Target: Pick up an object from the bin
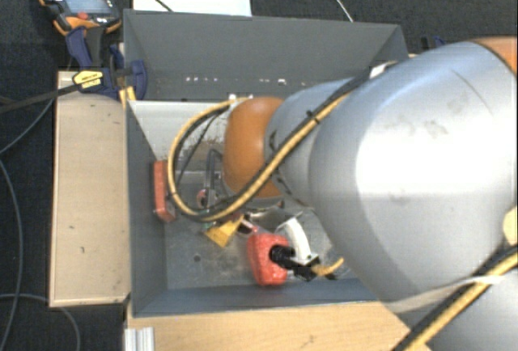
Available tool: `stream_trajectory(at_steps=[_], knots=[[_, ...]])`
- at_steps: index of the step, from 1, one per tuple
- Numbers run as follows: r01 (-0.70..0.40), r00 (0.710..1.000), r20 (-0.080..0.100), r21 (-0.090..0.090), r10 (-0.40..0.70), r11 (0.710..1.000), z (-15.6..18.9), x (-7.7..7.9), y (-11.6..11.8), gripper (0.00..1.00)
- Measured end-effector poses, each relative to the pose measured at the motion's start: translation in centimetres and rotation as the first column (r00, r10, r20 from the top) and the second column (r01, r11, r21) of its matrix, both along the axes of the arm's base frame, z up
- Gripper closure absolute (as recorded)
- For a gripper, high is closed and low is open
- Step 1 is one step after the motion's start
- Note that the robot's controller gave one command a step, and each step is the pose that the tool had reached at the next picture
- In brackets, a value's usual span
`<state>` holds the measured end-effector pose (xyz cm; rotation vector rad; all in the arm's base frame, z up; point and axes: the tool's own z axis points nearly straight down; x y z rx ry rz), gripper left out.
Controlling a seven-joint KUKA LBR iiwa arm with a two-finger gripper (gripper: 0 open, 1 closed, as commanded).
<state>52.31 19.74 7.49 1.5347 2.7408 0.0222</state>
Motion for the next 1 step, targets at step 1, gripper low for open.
stream_trajectory(at_steps=[1], knots=[[-0.006,1.000,-0.006,-0.004,0.006,1.000,0.89,-0.16,-0.12,1.00]])
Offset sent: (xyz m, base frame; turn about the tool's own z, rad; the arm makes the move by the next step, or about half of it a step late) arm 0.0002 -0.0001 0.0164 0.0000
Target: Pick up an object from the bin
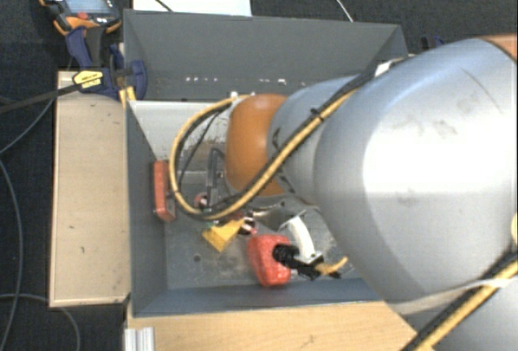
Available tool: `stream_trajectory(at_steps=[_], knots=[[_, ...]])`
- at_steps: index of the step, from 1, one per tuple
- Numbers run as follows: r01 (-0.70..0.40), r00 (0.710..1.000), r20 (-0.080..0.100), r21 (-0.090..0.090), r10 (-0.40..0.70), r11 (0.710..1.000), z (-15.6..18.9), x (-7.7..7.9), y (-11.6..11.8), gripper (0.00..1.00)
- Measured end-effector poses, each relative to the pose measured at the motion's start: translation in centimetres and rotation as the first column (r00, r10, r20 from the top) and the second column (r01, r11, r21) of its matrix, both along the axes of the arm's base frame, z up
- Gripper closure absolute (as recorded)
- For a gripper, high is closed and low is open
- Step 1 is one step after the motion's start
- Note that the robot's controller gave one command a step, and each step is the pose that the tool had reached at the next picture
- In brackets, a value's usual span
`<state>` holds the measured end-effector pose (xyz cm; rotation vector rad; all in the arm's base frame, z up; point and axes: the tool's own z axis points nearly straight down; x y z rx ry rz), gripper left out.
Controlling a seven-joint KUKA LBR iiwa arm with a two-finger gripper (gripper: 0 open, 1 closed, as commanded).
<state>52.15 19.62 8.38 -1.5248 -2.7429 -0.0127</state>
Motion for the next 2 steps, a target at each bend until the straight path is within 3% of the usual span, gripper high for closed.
stream_trajectory(at_steps=[2], knots=[[-0.005,1.000,-0.001,-0.001,0.005,1.000,3.8,0.0,-0.1,1.00]])
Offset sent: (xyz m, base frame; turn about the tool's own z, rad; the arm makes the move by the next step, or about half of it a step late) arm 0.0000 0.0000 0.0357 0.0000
